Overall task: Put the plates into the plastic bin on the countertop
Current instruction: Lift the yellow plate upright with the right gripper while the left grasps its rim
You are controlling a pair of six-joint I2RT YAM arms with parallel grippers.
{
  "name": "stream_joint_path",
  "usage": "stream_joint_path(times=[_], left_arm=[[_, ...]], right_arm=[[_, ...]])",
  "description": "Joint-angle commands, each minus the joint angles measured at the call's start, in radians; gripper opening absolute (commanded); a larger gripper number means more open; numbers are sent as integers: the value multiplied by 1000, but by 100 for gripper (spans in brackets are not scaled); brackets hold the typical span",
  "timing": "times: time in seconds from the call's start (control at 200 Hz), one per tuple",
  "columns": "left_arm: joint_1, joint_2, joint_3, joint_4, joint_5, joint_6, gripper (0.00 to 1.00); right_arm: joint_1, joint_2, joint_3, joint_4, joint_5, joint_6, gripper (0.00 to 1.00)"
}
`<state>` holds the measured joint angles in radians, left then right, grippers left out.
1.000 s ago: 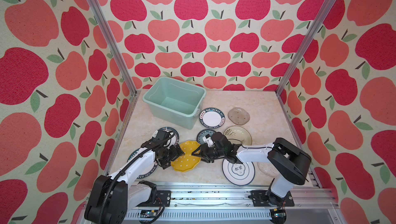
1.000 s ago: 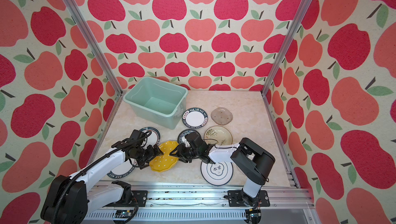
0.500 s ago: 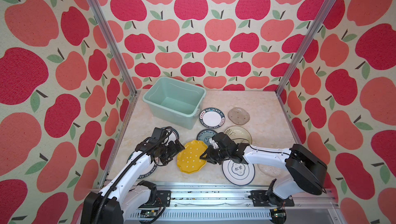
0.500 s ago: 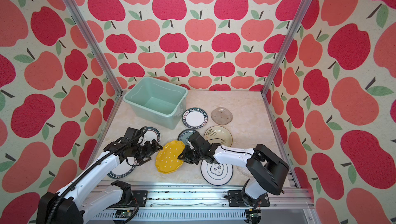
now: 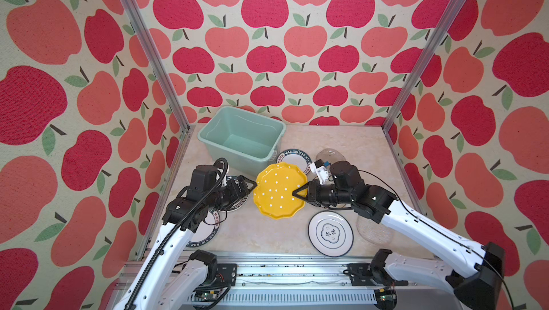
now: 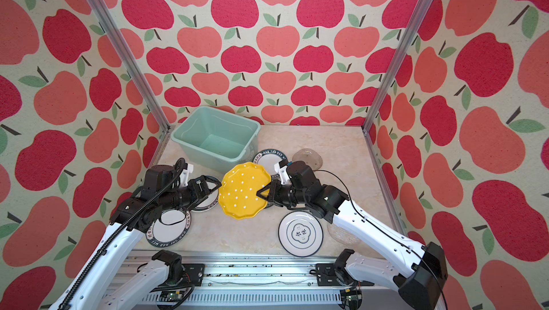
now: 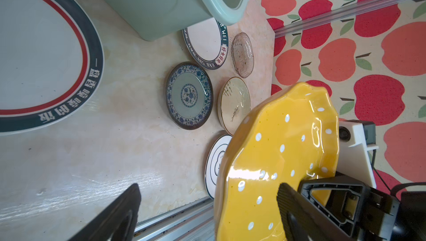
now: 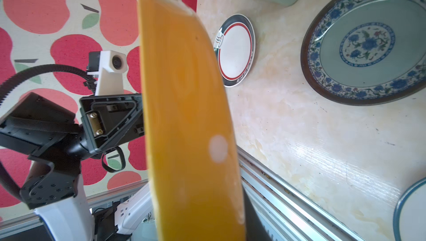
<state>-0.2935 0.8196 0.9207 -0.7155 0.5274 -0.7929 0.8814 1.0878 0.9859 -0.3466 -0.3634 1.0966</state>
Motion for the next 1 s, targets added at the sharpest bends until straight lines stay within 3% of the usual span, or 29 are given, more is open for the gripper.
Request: stream_joint_path(times=[0.0, 0.33, 0.56, 0.785, 0.996], left_arm=[[-10, -3, 47, 26, 77, 38, 94], [-113, -62, -69, 259, 12, -58, 94], [-125, -140, -106, 240, 4, -82, 94], [-125, -125, -104, 230, 24, -98, 94], [-113, -77, -37, 165, -76, -61, 93]], right_arm=[[-20, -34, 69, 22, -94, -29, 1], [-44, -18, 163, -23, -99, -7, 0], [-43, 4, 190, -29, -88, -20, 0], [-44, 30, 202, 26, -95, -29, 0], [-47, 52, 190, 99, -119, -20, 0]])
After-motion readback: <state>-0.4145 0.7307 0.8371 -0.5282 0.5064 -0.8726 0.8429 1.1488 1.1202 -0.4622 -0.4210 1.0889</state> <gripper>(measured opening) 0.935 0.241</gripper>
